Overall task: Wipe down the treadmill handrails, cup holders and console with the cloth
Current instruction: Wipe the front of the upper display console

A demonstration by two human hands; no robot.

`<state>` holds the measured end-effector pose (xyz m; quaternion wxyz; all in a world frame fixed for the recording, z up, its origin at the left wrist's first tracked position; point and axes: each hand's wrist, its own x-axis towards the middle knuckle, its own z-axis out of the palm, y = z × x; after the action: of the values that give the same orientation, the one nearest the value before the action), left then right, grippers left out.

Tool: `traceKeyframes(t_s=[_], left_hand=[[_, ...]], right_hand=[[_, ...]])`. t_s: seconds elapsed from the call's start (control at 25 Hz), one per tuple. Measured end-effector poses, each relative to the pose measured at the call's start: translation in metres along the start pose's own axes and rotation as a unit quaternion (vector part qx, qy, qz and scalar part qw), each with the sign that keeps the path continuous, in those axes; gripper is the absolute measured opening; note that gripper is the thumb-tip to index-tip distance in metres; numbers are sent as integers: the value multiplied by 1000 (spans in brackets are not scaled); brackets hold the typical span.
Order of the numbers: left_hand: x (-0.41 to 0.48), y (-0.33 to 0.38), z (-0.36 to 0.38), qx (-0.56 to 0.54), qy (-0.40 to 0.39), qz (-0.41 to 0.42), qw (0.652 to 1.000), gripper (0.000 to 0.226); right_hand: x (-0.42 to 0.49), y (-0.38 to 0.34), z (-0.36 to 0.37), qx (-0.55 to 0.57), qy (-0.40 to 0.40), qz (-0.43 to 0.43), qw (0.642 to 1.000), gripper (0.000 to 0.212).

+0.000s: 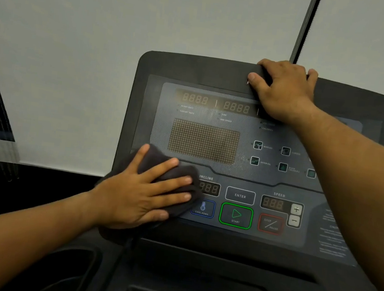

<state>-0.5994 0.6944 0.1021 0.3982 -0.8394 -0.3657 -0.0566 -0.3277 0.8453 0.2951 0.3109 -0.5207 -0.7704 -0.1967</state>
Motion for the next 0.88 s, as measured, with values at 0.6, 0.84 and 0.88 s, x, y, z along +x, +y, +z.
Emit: traceKeyframes(t_s=[0.6, 0.84, 0.88], left_hand=[[64, 65, -4, -16, 17, -29, 999, 58], [-9, 20, 0, 31, -42, -56, 997, 60], [-4, 21, -1, 37, -48, -48, 997, 60]], right_hand=[[-1, 14, -1, 0, 5, -53, 999, 52], [-1, 27, -12, 25, -37, -103, 994, 52], [-1, 28, -13, 35, -41, -108, 993, 52]])
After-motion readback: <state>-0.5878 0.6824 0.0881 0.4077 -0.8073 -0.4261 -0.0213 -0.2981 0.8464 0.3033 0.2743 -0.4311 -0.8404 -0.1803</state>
